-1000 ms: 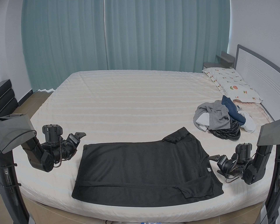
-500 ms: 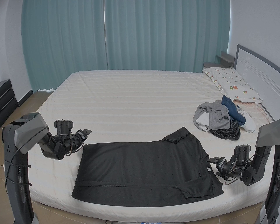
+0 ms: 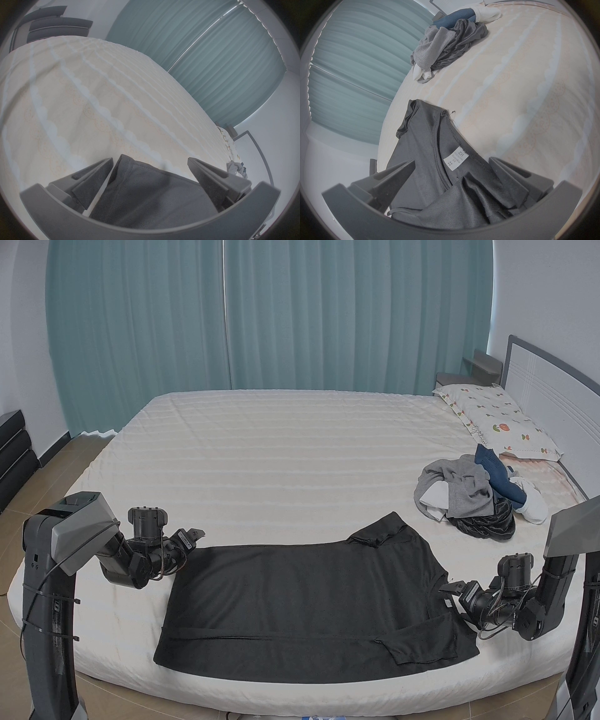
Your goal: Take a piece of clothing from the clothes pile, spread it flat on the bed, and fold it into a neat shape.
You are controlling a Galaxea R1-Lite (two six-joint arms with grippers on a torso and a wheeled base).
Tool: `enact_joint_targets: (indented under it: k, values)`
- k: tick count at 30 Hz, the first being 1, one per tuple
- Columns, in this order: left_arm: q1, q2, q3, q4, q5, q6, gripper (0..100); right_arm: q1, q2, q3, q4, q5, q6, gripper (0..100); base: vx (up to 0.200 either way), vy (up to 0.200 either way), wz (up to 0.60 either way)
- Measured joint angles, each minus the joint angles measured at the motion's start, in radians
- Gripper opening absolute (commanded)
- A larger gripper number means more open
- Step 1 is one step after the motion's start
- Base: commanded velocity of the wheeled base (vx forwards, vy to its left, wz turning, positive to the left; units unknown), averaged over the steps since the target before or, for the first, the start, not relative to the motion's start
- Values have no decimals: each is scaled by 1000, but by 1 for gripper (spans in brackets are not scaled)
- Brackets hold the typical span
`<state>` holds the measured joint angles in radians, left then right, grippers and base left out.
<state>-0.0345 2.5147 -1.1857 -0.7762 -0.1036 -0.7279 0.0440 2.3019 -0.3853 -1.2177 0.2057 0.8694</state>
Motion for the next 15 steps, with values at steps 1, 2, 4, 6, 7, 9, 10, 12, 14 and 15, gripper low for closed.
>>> enact_joint_targets:
  k: [1,2,4,6,7,9,10,12,14,15]
  values:
    - [-1,2,0,0,0,4,100,1,0,0,0,0,0,100,0,0,0]
    - [-2,4,0,0,0,10,100,1,1,0,0,0,0,100,0,0,0]
    - [-3,8,0,-2,1,21,100,2,2,0,0,0,0,100,0,0,0]
    - [-3,13,0,-3,3,24,100,3,3,0,0,0,0,100,0,0,0]
    - [-3,15,-1,-4,3,24,100,3,4,0,0,0,0,100,0,0,0]
    - [-4,18,-1,-4,3,25,100,3,4,0,0,0,0,100,0,0,0]
    - [-4,18,-1,-4,3,26,100,3,4,0,0,0,0,100,0,0,0]
    - [-5,20,-2,-4,3,26,100,3,5,0,0,0,0,100,0,0,0]
    - [-5,21,-1,-5,3,26,100,3,5,0,0,0,0,100,0,0,0]
    - [-5,21,-1,-6,3,25,0,3,5,0,0,-1,0,100,0,0,0]
